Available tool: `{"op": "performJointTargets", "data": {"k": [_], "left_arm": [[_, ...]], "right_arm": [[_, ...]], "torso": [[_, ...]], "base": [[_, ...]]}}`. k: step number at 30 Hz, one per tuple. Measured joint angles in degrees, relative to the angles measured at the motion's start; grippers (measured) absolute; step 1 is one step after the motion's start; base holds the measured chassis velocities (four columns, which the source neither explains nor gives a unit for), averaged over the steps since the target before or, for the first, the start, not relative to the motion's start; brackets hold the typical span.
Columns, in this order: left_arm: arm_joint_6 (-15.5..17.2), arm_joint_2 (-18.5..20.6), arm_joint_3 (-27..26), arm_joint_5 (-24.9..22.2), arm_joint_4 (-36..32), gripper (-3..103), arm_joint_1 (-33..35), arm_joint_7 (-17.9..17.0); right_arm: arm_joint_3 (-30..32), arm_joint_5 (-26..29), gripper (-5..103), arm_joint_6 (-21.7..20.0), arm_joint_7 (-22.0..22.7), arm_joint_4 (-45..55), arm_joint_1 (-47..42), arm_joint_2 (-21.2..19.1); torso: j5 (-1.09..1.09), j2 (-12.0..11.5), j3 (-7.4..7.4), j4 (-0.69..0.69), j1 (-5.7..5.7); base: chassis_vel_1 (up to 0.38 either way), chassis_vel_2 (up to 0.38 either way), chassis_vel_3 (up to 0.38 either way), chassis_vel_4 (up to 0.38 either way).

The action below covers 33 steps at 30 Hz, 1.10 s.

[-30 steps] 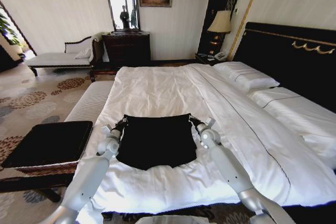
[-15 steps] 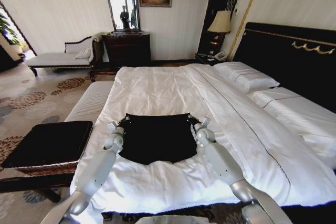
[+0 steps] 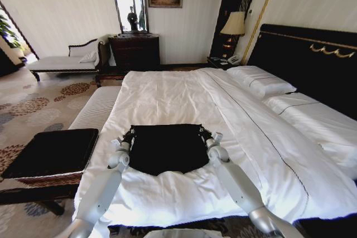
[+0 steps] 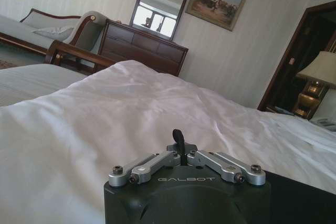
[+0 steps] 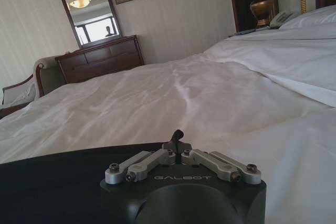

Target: Fold the clothes on the bed and place them into the basket.

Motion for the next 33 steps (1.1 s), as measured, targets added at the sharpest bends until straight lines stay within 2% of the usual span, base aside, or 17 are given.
{"op": "performJointTargets", "data": {"k": [10, 18, 24, 33], "left_arm": [[-1.1, -0.4, -1.7, 2.9, -8.1, 0, 8.2, -0.3], [-2.7, -0.4, -4.2, 6.0, -11.9, 0, 15.8, 0.5], [-3.2, -0.5, -4.9, 7.0, -15.5, 0, 21.1, 1.0], [-4.0, 0.2, -7.0, 8.0, -16.6, 0, 25.2, 2.0]], "right_arm": [[3.8, -6.7, 1, 3.5, -1.0, 8.2, -10.8, 0.6], [7.1, -8.0, 1, 4.3, -1.1, 16.1, -19.1, 0.2], [7.5, -10.4, 1, 5.9, -1.8, 18.1, -23.7, 1.0], [8.0, -11.4, 1, 6.7, -1.8, 20.0, -27.3, 2.1]], "torso": [[0.01, 0.0, 0.0, -0.01, -0.01], [0.0, 0.0, 0.0, -0.01, -0.01], [0.01, 0.0, 0.0, -0.02, -0.02], [0.0, 0.0, 0.0, -0.02, 0.0]], "base": [[0.0, 0.0, 0.0, 0.0], [0.0, 0.0, 0.0, 0.0], [0.0, 0.0, 0.0, 0.0], [0.0, 0.0, 0.0, 0.0]]}}
